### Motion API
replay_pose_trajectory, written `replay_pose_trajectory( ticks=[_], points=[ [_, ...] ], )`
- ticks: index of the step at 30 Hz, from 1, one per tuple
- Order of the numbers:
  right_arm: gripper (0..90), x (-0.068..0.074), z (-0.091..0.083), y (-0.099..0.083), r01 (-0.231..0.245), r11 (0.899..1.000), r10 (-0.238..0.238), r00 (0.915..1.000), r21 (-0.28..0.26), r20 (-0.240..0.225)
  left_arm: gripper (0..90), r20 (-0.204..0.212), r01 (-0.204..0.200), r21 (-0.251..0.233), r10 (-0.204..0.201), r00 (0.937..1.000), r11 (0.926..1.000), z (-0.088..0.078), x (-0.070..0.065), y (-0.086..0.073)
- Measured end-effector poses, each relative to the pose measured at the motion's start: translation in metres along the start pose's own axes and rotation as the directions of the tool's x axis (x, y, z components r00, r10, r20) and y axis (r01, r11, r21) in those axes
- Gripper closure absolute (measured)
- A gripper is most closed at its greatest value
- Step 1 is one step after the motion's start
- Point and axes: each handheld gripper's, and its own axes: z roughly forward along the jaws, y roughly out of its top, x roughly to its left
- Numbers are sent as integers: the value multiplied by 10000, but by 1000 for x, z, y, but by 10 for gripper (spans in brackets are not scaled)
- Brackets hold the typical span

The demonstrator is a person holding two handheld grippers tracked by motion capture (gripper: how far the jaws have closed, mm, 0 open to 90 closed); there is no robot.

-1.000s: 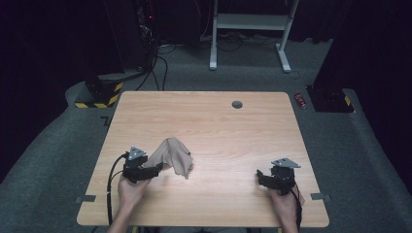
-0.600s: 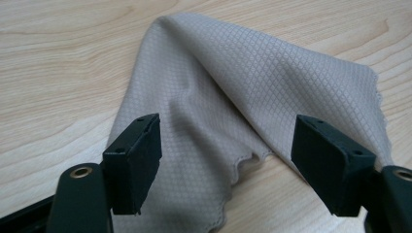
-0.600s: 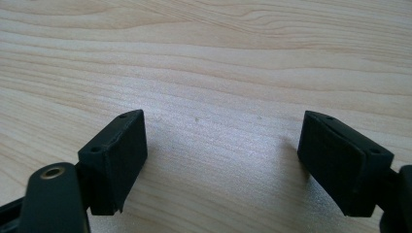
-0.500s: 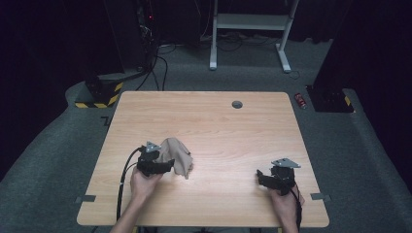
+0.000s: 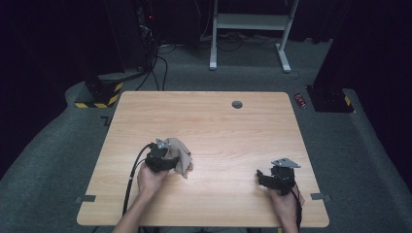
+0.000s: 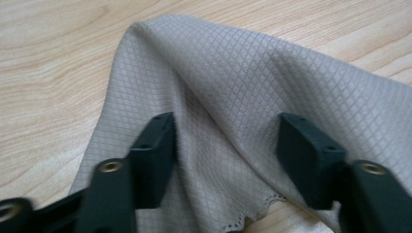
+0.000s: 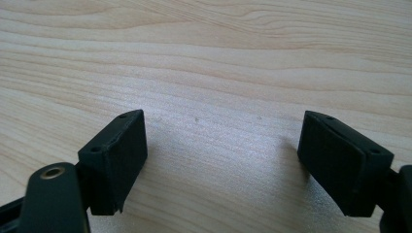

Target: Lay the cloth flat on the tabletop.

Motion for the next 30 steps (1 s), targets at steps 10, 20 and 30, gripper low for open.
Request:
replay_pose_trajectory(
  ticks=[10, 20, 30],
  points=[
    [178, 0, 0, 0, 3, 10000, -3, 10000, -2, 1, 801, 472, 137, -143, -130, 9988, 9998, -1, 6, 0],
    [178, 0, 0, 0, 2, 10000, -2, 10000, 0, 2, 857, 1190, 342, -461, -285, 9925, 9984, -7, 0, 3],
    [178, 0, 0, 0, 6, 10000, -6, 10000, -1, 1, 859, 1797, -299, -923, 462, 9826, 9953, -13, -28, 22]
  ],
)
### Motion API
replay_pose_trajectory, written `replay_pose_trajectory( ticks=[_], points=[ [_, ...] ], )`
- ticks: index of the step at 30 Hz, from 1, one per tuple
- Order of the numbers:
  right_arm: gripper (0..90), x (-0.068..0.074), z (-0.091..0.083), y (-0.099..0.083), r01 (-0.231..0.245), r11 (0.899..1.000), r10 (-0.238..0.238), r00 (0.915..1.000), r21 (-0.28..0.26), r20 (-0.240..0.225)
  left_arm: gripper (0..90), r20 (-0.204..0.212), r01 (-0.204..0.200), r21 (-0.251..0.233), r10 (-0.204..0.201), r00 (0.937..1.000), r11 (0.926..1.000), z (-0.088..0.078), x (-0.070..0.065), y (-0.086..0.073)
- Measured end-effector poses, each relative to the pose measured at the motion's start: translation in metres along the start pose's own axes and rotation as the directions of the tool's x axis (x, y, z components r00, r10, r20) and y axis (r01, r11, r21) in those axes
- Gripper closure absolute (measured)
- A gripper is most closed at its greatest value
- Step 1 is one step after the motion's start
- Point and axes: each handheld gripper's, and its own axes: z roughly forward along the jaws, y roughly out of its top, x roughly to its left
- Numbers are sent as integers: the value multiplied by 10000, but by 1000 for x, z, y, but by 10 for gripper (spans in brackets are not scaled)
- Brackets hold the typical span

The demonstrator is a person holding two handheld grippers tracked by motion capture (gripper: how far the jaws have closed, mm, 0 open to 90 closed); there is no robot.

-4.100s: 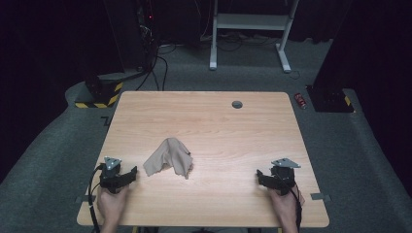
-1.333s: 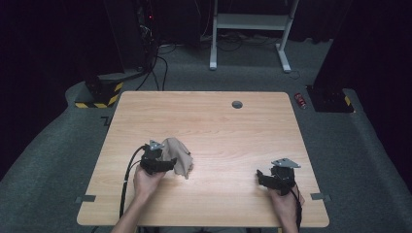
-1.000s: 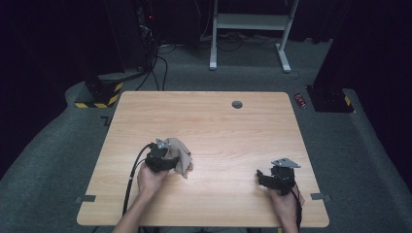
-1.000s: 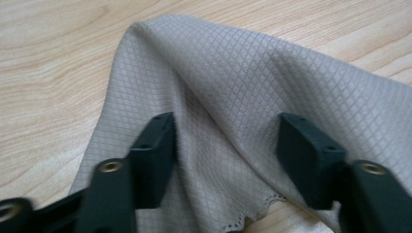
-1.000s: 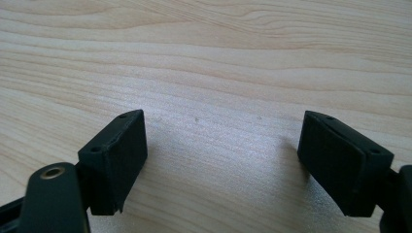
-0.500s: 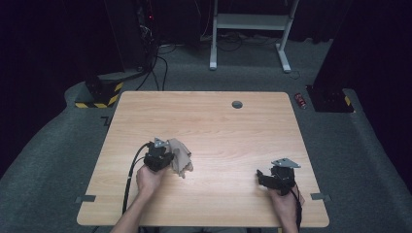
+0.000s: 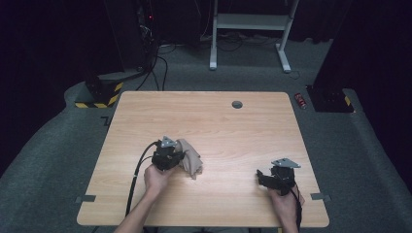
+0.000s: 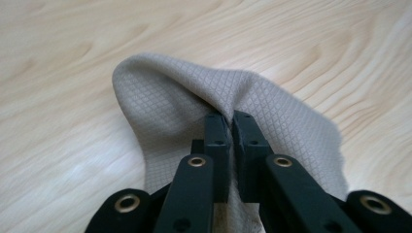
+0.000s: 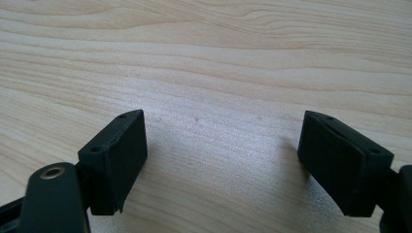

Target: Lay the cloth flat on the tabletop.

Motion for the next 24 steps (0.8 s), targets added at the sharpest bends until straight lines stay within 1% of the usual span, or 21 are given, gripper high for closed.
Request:
replay_pose_trajectory(
  ticks=[1, 3, 4, 5, 6, 7, 8, 9, 10, 11, 12, 13, 14, 15, 16, 17, 20, 23, 24],
  points=[
    [178, 0, 0, 0, 0, 10000, 0, 10000, 0, 2, 859, 167, -74, -29, 74, 9998, 10000, 3, -7, 3],
    [178, 0, 0, 0, -2, 10000, 2, 10000, 0, 1, 859, 327, -199, -35, 200, 9993, 9998, 5, -14, 7],
    [178, 0, 0, 0, -2, 10000, 2, 10000, 0, 1, 859, 327, -199, -35, 200, 9993, 9998, 5, -14, 7],
    [178, 0, 0, 0, -2, 10000, 2, 10000, -2, 1, 859, 518, -308, -50, 310, 9982, 9995, 7, -20, 10],
    [178, 0, 0, 0, -2, 10000, 2, 10000, -2, 1, 859, 518, -308, -50, 310, 9982, 9995, 7, -20, 10],
    [178, 0, 0, 0, -5, 10000, 5, 10000, 0, 2, 859, 725, -337, -65, 340, 9968, 9994, 10, -27, 14],
    [178, 0, 0, 0, -5, 10000, 5, 10000, 0, 2, 859, 725, -337, -65, 340, 9968, 9994, 10, -27, 14],
    [178, 0, 0, 0, 1, 10000, -1, 10000, -1, 4, 859, 928, -369, -113, 378, 9950, 9993, 13, -33, 17],
    [178, 0, 0, 0, -23, 10000, 23, 10000, 5, 1, 858, 1023, -368, -101, 376, 9940, 9993, 15, -36, 18],
    [178, 0, 0, 0, -23, 10000, 23, 10000, 5, 1, 859, 1023, -368, -101, 376, 9940, 9993, 15, -36, 18],
    [178, 0, 0, 0, -23, 10000, 23, 10000, 6, 4, 859, 1098, -356, -106, 365, 9933, 9993, 18, -40, 19],
    [178, 0, 0, 0, -21, 10000, 21, 10000, 5, 4, 858, 1192, -443, -53, 446, 9919, 9990, 22, -45, 20],
    [178, 0, 0, 0, -21, 10000, 21, 10000, 5, 4, 857, 1192, -443, -53, 446, 9919, 9990, 22, -45, 20],
    [178, 0, 0, 0, -20, 10000, 20, 10000, 4, 1, 857, 1321, -454, -17, 452, 9902, 9990, 27, -51, 20],
    [178, 0, 0, 0, -20, 10000, 20, 10000, 4, 1, 857, 1321, -454, -17, 452, 9902, 9990, 27, -51, 20],
    [178, 0, 0, 0, -21, 10000, 21, 10000, 4, 5, 857, 1430, -484, -19, 482, 9885, 9988, 32, -56, 21],
    [180, 0, 0, 0, -36, 10000, 36, 10000, 0, 5, 855, 1589, -539, 69, 521, 9859, 9985, 39, -61, 23],
    [194, 0, 0, 0, -16, 10000, 16, 10000, -15, -19, 852, 1617, -617, 151, 585, 9851, 9980, 43, -62, 22],
    [208, 1, 0, 0, -11, 10000, 11, 10000, -42, -43, 847, 1677, -581, 259, 529, 9844, 9980, 46, -61, 21]
  ],
)
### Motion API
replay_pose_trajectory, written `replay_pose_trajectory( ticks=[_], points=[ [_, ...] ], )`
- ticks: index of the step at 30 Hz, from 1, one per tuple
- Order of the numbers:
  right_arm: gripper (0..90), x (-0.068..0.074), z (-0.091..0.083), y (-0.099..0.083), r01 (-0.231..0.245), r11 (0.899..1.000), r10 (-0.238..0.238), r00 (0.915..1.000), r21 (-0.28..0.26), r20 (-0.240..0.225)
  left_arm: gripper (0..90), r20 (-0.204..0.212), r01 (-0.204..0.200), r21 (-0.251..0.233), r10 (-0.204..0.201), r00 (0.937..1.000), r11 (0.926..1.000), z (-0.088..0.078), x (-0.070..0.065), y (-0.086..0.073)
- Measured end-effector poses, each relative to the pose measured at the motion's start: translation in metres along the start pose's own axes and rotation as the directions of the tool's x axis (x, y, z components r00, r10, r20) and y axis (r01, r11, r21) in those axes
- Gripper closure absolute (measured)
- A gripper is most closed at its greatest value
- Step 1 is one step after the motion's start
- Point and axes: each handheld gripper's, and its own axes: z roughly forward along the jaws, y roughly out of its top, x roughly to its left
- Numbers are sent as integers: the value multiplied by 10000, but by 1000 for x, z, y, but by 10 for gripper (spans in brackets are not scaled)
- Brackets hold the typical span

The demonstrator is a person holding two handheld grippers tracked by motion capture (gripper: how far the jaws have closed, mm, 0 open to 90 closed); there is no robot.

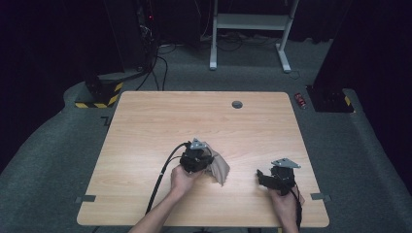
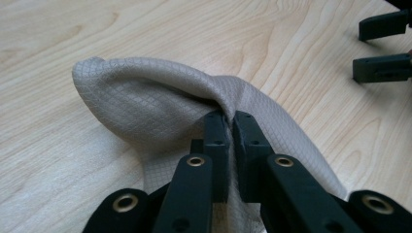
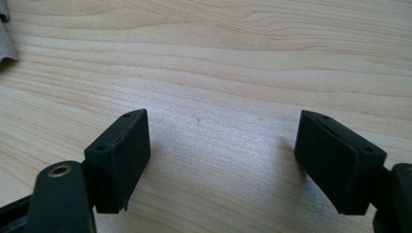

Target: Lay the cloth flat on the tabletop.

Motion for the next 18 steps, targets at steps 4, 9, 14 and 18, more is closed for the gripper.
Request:
replay_pose_trajectory(
  ticks=[4, 9, 14, 18],
  points=[
    [252, 0, -1, 0, 54, 10000, -54, 10000, -55, -70, 781, -45, -59, -88, 58, 10000, 9999, -3, -1, -1],
    [309, 1, -1, 0, 155, 9998, -157, 9997, -105, -174, 615, -475, -334, -214, 323, 9984, 9992, -19, -6, -11],
    [331, 2, -1, 0, 315, 9994, -319, 9989, -136, -343, 516, -1158, -370, -427, 318, 9928, 9984, -37, -9, -32],
    [469, 11, -6, 2, 483, 9988, -482, 9960, -9, -753, 454, -1539, 336, -330, -383, 9873, 9989, -50, -1, -61]
  ],
)
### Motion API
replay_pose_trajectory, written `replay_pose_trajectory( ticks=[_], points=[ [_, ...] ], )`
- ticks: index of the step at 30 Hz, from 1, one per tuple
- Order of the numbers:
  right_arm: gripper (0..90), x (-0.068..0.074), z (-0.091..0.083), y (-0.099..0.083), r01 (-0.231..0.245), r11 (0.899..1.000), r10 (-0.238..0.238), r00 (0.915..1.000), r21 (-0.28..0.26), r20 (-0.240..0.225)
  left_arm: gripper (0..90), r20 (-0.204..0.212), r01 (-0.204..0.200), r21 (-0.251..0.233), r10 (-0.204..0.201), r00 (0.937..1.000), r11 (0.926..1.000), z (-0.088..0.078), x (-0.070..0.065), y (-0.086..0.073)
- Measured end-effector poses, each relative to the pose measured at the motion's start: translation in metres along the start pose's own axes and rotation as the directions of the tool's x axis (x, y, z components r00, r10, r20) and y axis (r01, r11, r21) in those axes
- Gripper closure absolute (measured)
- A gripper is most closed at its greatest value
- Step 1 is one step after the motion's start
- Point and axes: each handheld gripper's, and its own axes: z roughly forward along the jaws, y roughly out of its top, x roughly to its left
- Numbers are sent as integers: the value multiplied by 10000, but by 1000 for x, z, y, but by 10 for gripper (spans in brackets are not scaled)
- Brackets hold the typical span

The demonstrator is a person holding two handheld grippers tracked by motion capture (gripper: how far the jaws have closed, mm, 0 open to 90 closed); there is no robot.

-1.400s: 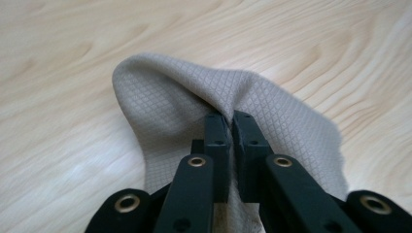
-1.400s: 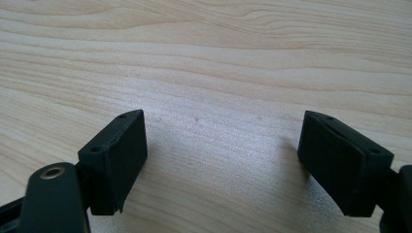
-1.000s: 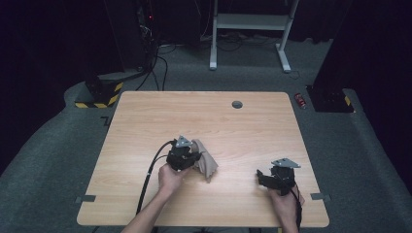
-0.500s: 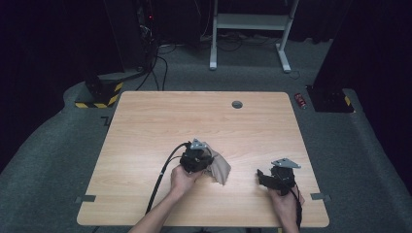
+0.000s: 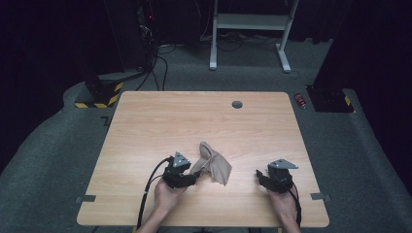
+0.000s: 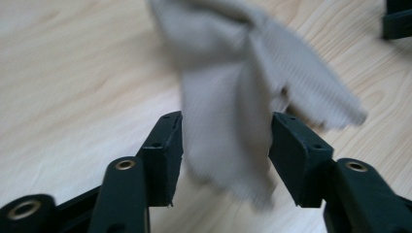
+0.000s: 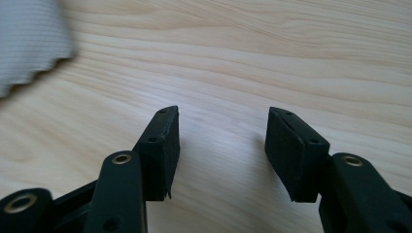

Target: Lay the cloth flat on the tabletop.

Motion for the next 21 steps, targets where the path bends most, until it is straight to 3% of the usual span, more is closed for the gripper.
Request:
replay_pose_trajectory(
  ticks=[2, 3, 4, 5, 6, 8, 9, 10, 13, 15, 20, 21],
  points=[
    [491, 10, -3, 3, 141, 9996, -155, 9986, -264, -507, 442, -13, 251, 70, -251, 9997, 9997, -1, 4, -8],
    [491, 10, -3, 3, 141, 9996, -155, 9986, -264, -507, 439, -13, 251, 70, -251, 9997, 9997, -1, 4, -8],
    [513, 28, -6, 8, 659, 9961, -720, 9914, -579, -1097, 436, -32, 370, 66, -370, 9993, 9993, -1, 4, -13],
    [513, 28, -6, 8, 659, 9961, -720, 9914, -579, -1097, 434, -32, 370, 66, -370, 9993, 9993, -1, 4, -13],
    [530, 43, -7, 13, 1089, 9914, -1196, 9789, -721, -1655, 432, -100, 321, 45, -320, 9994, 9995, 0, 2, -16],
    [544, 60, -4, 18, 1645, 9839, -1761, 9598, -705, -2187, 432, -129, 187, 18, -187, 9997, 9998, 2, -1, -17],
    [544, 60, -4, 18, 1645, 9839, -1761, 9598, -705, -2187, 432, -129, 187, 18, -187, 9997, 9998, 2, -1, -17],
    [571, 76, 0, 23, 2292, 9708, -2399, 9362, -712, -2567, 432, -162, 128, -4, -128, 9998, 9999, 4, -4, -18],
    [597, 89, 7, 26, 2613, 9629, -2695, 9202, -669, -2840, 459, -68, 64, -18, -64, 10000, 10000, 5, -6, -18],
    [609, 92, 9, 26, 2697, 9611, -2750, 9169, -590, -2892, 470, -124, -71, -34, 71, 9999, 10000, 5, -7, -18],
    [724, 101, 21, 25, 3348, 9422, -3236, 9019, -101, -2861, 628, -202, -326, 15, 326, 9993, 9995, 5, -8, -17],
    [755, 101, 21, 26, 3330, 9429, -3198, 9005, -58, -2946, 658, -207, -425, 28, 425, 9989, 9991, 6, -7, -17]
  ],
)
